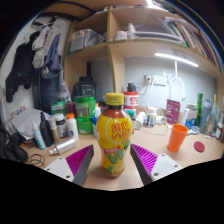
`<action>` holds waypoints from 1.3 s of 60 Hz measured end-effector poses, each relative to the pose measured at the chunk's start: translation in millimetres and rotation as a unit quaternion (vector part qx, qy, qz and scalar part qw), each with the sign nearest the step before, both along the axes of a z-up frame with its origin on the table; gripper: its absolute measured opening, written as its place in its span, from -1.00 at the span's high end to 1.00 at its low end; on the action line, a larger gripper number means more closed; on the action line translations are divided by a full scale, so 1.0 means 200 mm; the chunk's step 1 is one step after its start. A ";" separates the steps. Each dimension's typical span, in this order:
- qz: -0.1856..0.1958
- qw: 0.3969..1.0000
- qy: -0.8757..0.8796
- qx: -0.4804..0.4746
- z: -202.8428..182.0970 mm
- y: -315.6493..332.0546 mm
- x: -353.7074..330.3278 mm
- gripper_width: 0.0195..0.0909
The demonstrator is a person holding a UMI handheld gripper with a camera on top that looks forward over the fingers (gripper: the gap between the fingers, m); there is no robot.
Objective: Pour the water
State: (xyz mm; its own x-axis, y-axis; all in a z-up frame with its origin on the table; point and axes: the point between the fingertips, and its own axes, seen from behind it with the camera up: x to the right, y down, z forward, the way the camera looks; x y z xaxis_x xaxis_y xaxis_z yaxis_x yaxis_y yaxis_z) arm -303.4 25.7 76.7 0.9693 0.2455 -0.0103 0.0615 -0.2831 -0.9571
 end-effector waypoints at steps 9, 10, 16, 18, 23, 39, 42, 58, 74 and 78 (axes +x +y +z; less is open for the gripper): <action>0.015 0.999 -0.028 0.023 -0.04 0.20 -0.05 -0.30; 0.013 0.999 -0.031 0.022 -0.05 0.22 -0.05 -0.09; -0.003 0.999 -0.026 0.025 -0.07 0.27 -0.02 0.27; -0.001 1.000 -0.022 0.023 -0.07 0.28 -0.03 0.31; -0.001 1.000 0.004 0.003 -0.09 0.29 -0.03 0.48; 0.009 0.973 0.213 -0.090 0.14 0.35 -0.01 0.65; -0.002 0.947 0.303 -0.107 0.28 0.40 0.01 0.65; -0.044 0.593 0.776 -0.213 0.63 0.69 0.39 0.66; -0.044 0.371 0.911 -0.177 0.75 0.80 0.65 0.66; -0.040 0.345 0.923 -0.168 0.78 0.81 0.68 0.66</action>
